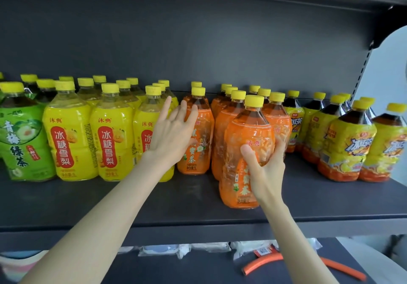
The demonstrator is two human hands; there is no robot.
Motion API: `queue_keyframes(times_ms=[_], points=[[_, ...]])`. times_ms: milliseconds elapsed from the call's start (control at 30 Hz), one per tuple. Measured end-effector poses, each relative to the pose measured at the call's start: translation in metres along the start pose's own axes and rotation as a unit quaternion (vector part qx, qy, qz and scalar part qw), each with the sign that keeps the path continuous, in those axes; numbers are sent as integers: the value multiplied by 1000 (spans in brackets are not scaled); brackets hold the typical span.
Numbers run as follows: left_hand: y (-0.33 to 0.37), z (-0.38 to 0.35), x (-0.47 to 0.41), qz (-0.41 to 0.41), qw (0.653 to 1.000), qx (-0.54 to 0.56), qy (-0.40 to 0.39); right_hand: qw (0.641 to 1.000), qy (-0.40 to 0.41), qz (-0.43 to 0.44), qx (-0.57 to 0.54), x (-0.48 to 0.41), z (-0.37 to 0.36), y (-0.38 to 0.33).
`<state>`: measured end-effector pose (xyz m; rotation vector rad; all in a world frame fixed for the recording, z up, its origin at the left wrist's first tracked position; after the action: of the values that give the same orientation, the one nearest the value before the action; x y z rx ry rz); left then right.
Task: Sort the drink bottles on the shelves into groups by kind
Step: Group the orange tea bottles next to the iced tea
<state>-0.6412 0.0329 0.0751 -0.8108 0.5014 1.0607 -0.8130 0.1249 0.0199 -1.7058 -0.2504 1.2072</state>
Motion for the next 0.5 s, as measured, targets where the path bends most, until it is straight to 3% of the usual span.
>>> queue_keyframes(times_ms=[100,167,267,367,433,500], points=[[-4,5,8,-4,999,38,33,1000,-4,2,-14,4,0,-5],[-5,10,19,3,982,167,94,999,-3,7,-35,8,-1,-6],[-4,24,39,66,891,434,112,998,-17,4,-58,15,-14,-10],[4,30,51,99,801,586,72,995,-61,0,-78,22,-38,-14],[8,29,55,94,778,616,79,994,-82,4,-70,27,-54,-16],[8,25,58,90,783,608,98,997,-79,20,-18,30,-65,-17]])
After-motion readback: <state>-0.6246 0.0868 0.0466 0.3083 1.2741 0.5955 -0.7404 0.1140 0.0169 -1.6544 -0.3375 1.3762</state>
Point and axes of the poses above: each hand's wrist, its own x-axis away from the middle knuckle, its own z-axis out of the back of the hand, y = z × x, the point moved 3 cm from there along -x, towards the middle knuckle, and after that the axes turned 2 degrees about z, right-handed, at the moved point
